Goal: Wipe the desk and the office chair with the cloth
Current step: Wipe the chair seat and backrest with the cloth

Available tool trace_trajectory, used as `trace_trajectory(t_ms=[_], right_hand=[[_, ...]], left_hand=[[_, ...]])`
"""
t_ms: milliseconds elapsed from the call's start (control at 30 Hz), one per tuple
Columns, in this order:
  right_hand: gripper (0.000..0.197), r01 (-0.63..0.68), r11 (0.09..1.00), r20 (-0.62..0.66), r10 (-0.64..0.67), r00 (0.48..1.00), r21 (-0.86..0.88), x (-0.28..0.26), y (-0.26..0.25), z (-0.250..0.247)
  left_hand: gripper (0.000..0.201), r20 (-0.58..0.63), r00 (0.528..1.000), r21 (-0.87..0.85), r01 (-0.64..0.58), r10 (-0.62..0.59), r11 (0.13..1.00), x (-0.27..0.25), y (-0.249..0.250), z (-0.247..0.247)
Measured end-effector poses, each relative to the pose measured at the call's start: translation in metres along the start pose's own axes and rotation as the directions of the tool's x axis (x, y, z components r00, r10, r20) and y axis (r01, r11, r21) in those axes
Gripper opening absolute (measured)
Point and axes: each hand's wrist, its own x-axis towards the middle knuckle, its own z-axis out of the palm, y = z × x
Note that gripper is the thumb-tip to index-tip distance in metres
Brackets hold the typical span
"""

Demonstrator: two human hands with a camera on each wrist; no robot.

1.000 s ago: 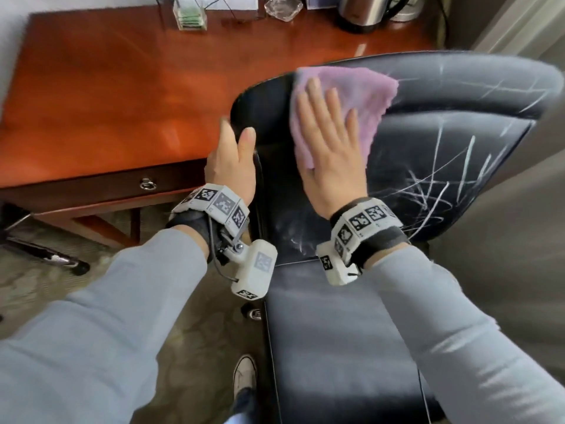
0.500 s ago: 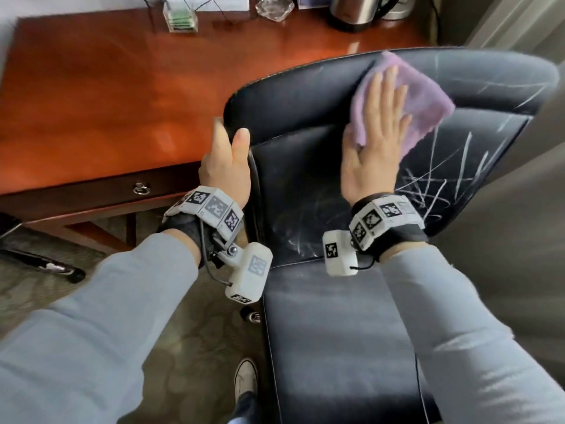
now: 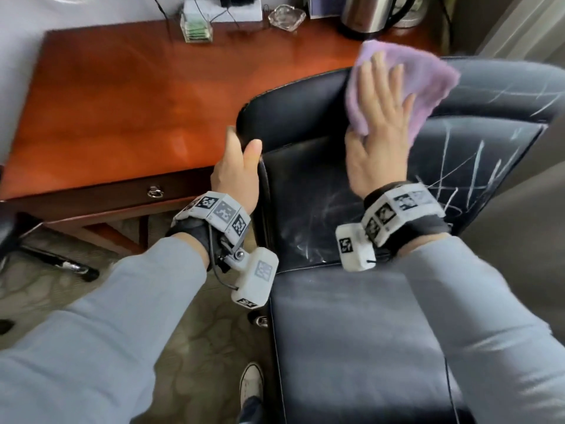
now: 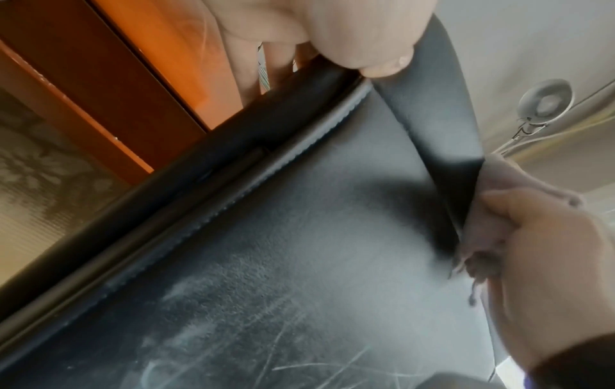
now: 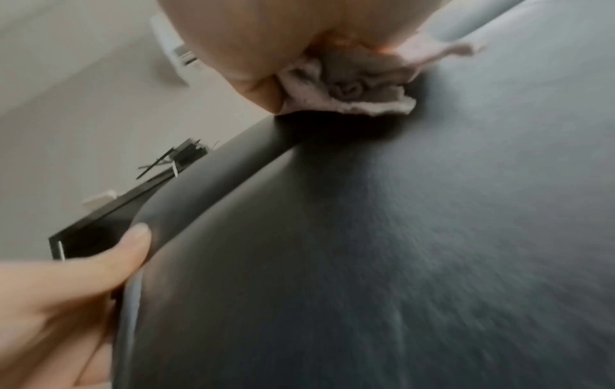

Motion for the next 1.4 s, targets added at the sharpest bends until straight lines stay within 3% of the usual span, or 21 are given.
trace_trajectory(t_ms=[33, 100, 167, 233, 267, 300, 367, 433, 467, 567, 667, 733, 800, 900, 967, 1033, 1100, 1200, 1233, 1300, 1400], right_hand=[[0.087, -0.026, 1.0, -0.018, 0.026, 0.999, 0.011, 0.004, -0.001, -0.002], [0.087, 0.138, 0.99, 0.045, -0.138, 0.989, -0.009, 0.005, -0.022, 0.003], [0.082, 0.421, 0.906, 0.165, -0.41, 0.897, -0.041, -0.001, -0.047, 0.016], [0.075, 0.586, 0.807, 0.269, -0.55, 0.791, -0.076, -0.006, -0.057, 0.023], [0.076, 0.587, 0.804, 0.274, -0.545, 0.792, -0.098, -0.005, -0.052, 0.022], [0.08, 0.521, 0.846, 0.241, -0.484, 0.841, -0.117, -0.004, -0.043, 0.018], [0.091, 0.219, 0.974, 0.1, -0.212, 0.972, -0.064, 0.0, -0.021, 0.006], [0.089, -0.032, 0.999, -0.025, 0.032, 0.999, -0.005, 0.005, -0.005, -0.004], [0.086, -0.07, 0.997, -0.042, 0.07, 0.997, -0.013, 0.007, -0.008, -0.005], [0.076, 0.129, 0.991, 0.038, -0.128, 0.991, -0.037, 0.011, -0.053, 0.01], [0.067, 0.451, 0.887, 0.198, -0.427, 0.882, -0.097, 0.012, -0.101, 0.034], [0.064, 0.518, 0.849, 0.216, -0.489, 0.845, -0.108, 0.014, -0.099, 0.036], [0.069, 0.443, 0.892, 0.186, -0.421, 0.888, -0.093, 0.014, -0.07, 0.028], [0.079, 0.058, 0.998, -0.017, -0.058, 0.998, -0.02, 0.02, -0.01, 0.001], [0.08, -0.167, 0.986, -0.086, 0.166, 0.982, -0.012, 0.022, 0.006, -0.01], [0.083, -0.135, 0.988, -0.051, 0.132, 0.99, -0.073, 0.02, -0.01, -0.008], [0.084, 0.097, 0.994, 0.063, -0.094, 0.994, -0.051, 0.008, -0.037, 0.005], [0.08, 0.347, 0.938, 0.16, -0.34, 0.927, -0.017, -0.006, -0.055, 0.013], [0.081, 0.33, 0.943, 0.137, -0.323, 0.937, -0.033, -0.004, -0.044, 0.009], [0.087, 0.132, 0.986, 0.058, -0.126, 0.99, -0.1, -0.004, -0.009, -0.002], [0.086, -0.213, 0.973, -0.11, 0.203, 0.973, -0.085, -0.004, 0.051, -0.021]], left_hand=[[0.059, -0.003, 1.0, -0.005, 0.0, 0.0, 1.0, 0.0, 0.0, 0.001], [0.057, -0.013, 1.0, -0.004, -0.006, 0.006, 1.0, 0.0, 0.001, 0.003], [0.051, -0.02, 0.999, 0.011, -0.032, 0.032, 0.999, 0.0, 0.0, 0.002], [0.041, -0.011, 0.998, 0.027, -0.054, 0.054, 0.998, -0.002, 0.0, -0.001], [0.043, -0.005, 0.998, 0.02, -0.06, 0.06, 0.998, -0.002, 0.0, -0.001], [0.048, 0.0, 0.999, 0.012, -0.048, 0.048, 0.999, 0.001, -0.002, -0.001], [0.058, 0.015, 1.0, -0.001, -0.003, 0.003, 1.0, 0.003, -0.001, 0.0], [0.06, 0.017, 1.0, -0.003, 0.024, -0.024, 1.0, 0.0, 0.001, 0.003], [0.06, 0.011, 0.999, -0.007, 0.036, -0.036, 0.999, -0.002, 0.002, 0.003], [0.062, 0.014, 1.0, 0.034, 0.022, -0.022, 0.999, -0.002, 0.006, 0.007], [0.086, 0.014, 0.995, 0.116, -0.099, 0.098, 0.988, 0.006, 0.007, 0.009], [0.064, 0.058, 0.993, 0.212, -0.115, 0.105, 0.97, 0.006, 0.005, 0.007], [0.052, 0.061, 0.994, 0.142, -0.099, 0.091, 0.985, 0.004, 0.002, 0.003], [0.058, -0.004, 0.995, 0.016, -0.101, 0.101, 0.995, 0.003, 0.0, 0.005], [0.059, -0.002, 0.995, 0.025, -0.095, 0.095, 0.995, 0.0, 0.002, 0.007], [0.059, -0.001, 0.997, 0.024, -0.079, 0.079, 0.997, -0.001, 0.005, 0.008], [0.057, -0.004, 0.998, -0.003, -0.071, 0.071, 0.998, -0.002, 0.005, 0.006], [0.039, -0.079, 0.986, 0.001, -0.15, 0.149, 0.989, -0.007, 0.017, -0.003], [0.034, -0.124, 0.974, 0.018, -0.187, 0.188, 0.982, -0.008, 0.026, -0.006], [0.033, -0.189, 0.933, 0.101, -0.29, 0.305, 0.952, -0.004, 0.051, -0.008], [0.042, -0.078, 0.899, 0.441, -0.357, 0.431, 0.824, 0.009, 0.089, 0.008]])
